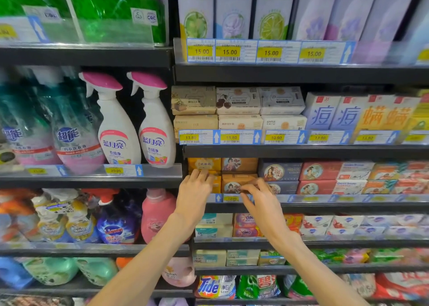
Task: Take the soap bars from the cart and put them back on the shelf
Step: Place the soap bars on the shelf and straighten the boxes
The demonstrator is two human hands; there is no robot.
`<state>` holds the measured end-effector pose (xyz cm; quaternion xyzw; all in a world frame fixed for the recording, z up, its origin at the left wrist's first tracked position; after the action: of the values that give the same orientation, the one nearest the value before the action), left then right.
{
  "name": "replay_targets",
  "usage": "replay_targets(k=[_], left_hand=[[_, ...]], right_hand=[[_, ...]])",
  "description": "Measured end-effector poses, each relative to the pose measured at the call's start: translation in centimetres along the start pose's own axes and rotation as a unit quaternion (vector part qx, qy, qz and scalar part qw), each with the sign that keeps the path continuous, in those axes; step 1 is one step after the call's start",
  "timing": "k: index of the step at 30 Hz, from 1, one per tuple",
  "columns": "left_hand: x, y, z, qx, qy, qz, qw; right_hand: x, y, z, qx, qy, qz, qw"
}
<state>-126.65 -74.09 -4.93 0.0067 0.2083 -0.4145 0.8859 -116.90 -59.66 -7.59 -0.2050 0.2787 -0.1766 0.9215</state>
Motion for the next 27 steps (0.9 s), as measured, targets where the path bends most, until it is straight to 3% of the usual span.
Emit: replay_targets(k=[12,19,23,27], left_hand=[[-0.7,-0.1,-0.2,0.012,0.009,0.023,1.000],[1.5,0.6,2.1,0.055,0.069,0.013,0.996],[5.2,0.5,4.6,0.089,0.117,0.015,0.989],[9.0,-1.1,5.5,0.085,0.107,0.059,0.989]], right_hand=[[0.3,0.0,-0.4,0.035,-0.016,-0.003,0.999],[0.4,-0.2,0.4,0.019,-0.036,0.008,0.999],[0.8,-1.6,0.8,0.029,-0.036,0.058,0.997],[1.3,-4.9,-0.3,0.048,-0.049,0.130,0.989]])
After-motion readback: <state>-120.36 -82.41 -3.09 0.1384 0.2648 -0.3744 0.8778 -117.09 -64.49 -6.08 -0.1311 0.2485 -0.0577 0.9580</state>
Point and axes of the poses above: each hand's wrist, its own x-axis away from the middle knuckle, its own z-axis out of the back of the hand, y = z × x, the point moved 10 cm from there along -x, towards the middle knuckle, and after that the axes turned 7 degrees about -z, right-handed, at the moved point
